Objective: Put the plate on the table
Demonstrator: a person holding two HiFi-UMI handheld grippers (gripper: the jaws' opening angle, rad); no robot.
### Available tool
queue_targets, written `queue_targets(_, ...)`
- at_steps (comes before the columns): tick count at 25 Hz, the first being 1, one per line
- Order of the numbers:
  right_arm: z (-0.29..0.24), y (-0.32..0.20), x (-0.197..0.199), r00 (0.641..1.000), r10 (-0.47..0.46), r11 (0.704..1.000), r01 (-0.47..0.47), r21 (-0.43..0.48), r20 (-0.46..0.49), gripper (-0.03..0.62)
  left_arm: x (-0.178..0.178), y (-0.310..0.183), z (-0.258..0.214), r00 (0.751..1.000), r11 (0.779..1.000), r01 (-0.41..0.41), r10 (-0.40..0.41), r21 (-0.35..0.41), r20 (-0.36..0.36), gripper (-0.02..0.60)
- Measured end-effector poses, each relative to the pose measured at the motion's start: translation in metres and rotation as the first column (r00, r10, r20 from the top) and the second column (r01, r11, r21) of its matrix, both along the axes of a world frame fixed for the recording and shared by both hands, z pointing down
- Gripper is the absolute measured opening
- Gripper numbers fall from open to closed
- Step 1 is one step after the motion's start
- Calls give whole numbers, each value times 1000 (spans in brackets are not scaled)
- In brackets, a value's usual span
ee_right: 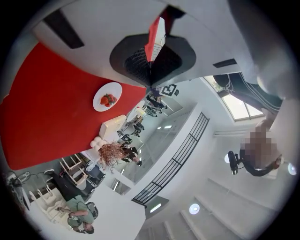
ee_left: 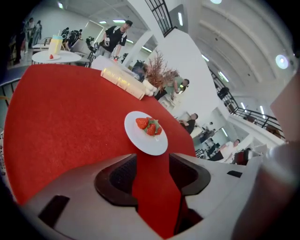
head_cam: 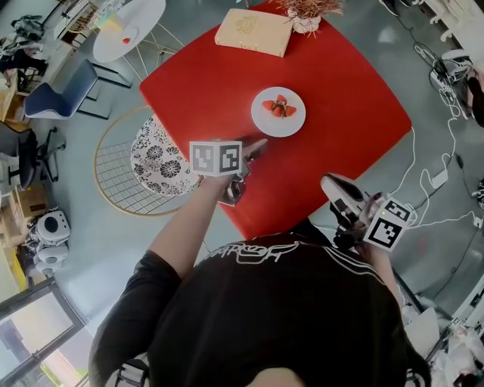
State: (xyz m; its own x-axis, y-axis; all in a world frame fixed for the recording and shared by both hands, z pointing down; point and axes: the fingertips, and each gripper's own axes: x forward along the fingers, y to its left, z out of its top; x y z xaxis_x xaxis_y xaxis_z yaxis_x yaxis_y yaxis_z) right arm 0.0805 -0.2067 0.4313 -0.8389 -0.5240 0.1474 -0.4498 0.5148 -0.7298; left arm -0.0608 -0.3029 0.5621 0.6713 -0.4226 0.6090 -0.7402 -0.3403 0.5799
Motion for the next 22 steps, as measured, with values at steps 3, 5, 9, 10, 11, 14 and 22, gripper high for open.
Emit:
queue_targets(3,-8,9,-15,1000,-26,999,26,39,-12,8,-3,12,-27,997,999,-2,5,38,-76,195)
queue_targets(5,-13,16,-24,999,-36,997,36,61,-12,8,-3,22,-50,990,997,-6,16,73,-138,167)
queue_targets(9,-26,33,-37,999,-44,992,47,117,-29,8,-4,49,-94,980,985,-41,72,165,-184,32)
queue_targets(10,-30,37,-39,999,-44,990,48,131,-30,8,-2,59,-103,978,981,-61,96,185,-186,12)
queue_targets(11,-34,41,-40,999,-44,988,48,145,-30,8,1,70,-112,974,975,-82,122,205,-190,9)
queue_targets(14,-47,52,-41,999,-42,981,47,187,-30,8,14,102,-140,959,949,-143,203,281,-198,8)
queue_targets(22,-80,87,-43,994,-36,950,65,305,-102,7,28,172,-221,924,850,-182,320,494,-210,8)
